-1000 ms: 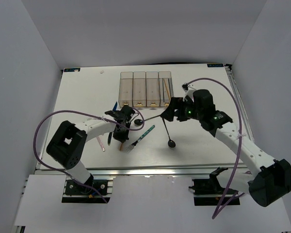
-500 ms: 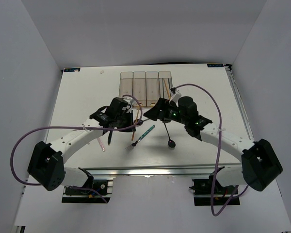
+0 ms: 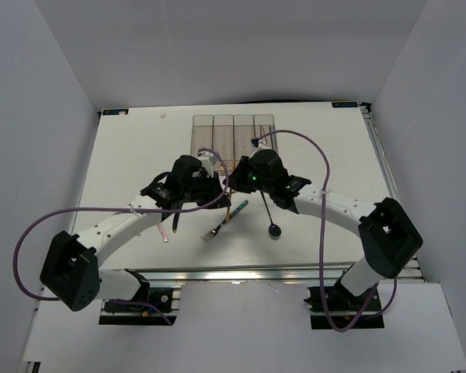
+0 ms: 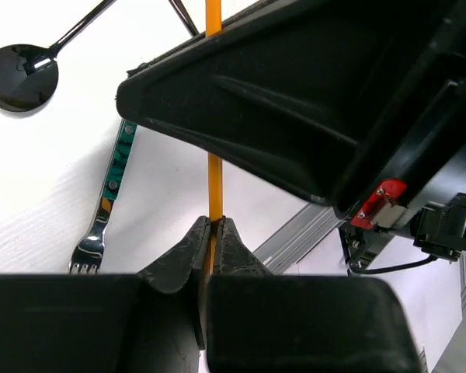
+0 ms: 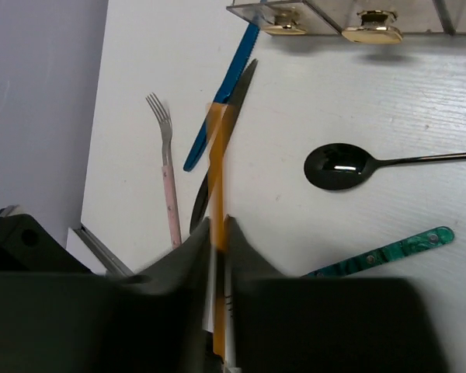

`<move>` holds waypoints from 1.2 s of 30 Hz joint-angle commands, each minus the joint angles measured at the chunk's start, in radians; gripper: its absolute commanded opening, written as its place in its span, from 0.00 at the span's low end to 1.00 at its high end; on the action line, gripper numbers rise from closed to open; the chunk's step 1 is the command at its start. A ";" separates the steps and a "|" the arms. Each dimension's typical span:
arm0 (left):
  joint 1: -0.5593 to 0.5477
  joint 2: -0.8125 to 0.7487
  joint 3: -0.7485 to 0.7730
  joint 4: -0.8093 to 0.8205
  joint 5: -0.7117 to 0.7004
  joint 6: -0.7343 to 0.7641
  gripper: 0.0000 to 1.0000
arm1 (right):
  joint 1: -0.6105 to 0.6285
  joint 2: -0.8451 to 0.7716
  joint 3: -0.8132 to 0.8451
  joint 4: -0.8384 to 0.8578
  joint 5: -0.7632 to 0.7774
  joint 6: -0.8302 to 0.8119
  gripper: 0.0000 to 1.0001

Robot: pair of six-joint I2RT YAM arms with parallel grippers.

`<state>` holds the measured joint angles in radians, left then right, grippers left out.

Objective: Sort the eating utensils into containers

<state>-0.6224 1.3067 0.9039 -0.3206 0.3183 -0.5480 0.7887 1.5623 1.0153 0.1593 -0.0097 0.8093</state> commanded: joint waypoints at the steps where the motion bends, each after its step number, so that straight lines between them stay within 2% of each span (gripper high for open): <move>1: -0.003 -0.032 -0.008 0.061 0.016 -0.013 0.00 | 0.006 -0.016 0.039 0.008 0.034 -0.005 0.00; 3: -0.003 -0.027 0.001 0.043 -0.030 -0.013 0.00 | 0.006 -0.028 0.035 0.006 0.048 -0.019 0.00; 4: -0.003 -0.024 0.019 0.028 -0.053 -0.010 0.17 | 0.006 -0.031 0.037 0.000 0.051 -0.031 0.00; 7: -0.003 -0.035 0.056 -0.041 -0.157 -0.001 0.79 | -0.017 -0.022 0.092 -0.049 0.088 -0.105 0.00; 9: -0.003 -0.066 0.075 -0.103 -0.241 0.017 0.96 | -0.046 0.008 0.141 -0.113 0.103 -0.157 0.00; 14: -0.003 -0.161 0.107 -0.282 -0.502 0.092 0.98 | -0.193 0.186 0.441 -0.302 0.131 -0.337 0.00; 16: -0.003 -0.219 0.093 -0.334 -0.666 0.117 0.98 | -0.251 0.258 0.555 -0.391 0.169 -0.392 0.00; 18: -0.003 -0.279 0.029 -0.334 -0.776 0.138 0.98 | -0.288 0.391 0.766 -0.504 0.206 -0.465 0.00; 21: -0.003 -0.464 -0.112 -0.241 -0.765 0.154 0.98 | -0.356 0.579 1.069 -0.631 0.227 -0.533 0.00; 24: -0.005 -0.602 -0.121 -0.212 -0.710 0.177 0.98 | -0.382 0.712 1.265 -0.676 0.252 -0.584 0.00; 26: -0.007 -0.664 -0.143 -0.186 -0.723 0.171 0.98 | -0.411 0.754 1.295 -0.675 0.234 -0.591 0.00; 28: -0.007 -0.666 -0.140 -0.193 -0.714 0.171 0.98 | -0.430 0.752 1.246 -0.617 0.182 -0.605 0.00; 35: -0.008 -0.555 -0.117 -0.213 -0.720 0.177 0.98 | -0.431 0.769 1.189 -0.620 0.168 -0.628 0.00; 36: -0.008 -0.548 -0.115 -0.215 -0.720 0.177 0.98 | -0.433 0.762 1.166 -0.610 0.168 -0.627 0.03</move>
<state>-0.6258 0.7376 0.7719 -0.5243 -0.3855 -0.3824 0.3492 2.3516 2.2124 -0.4686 0.1738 0.2089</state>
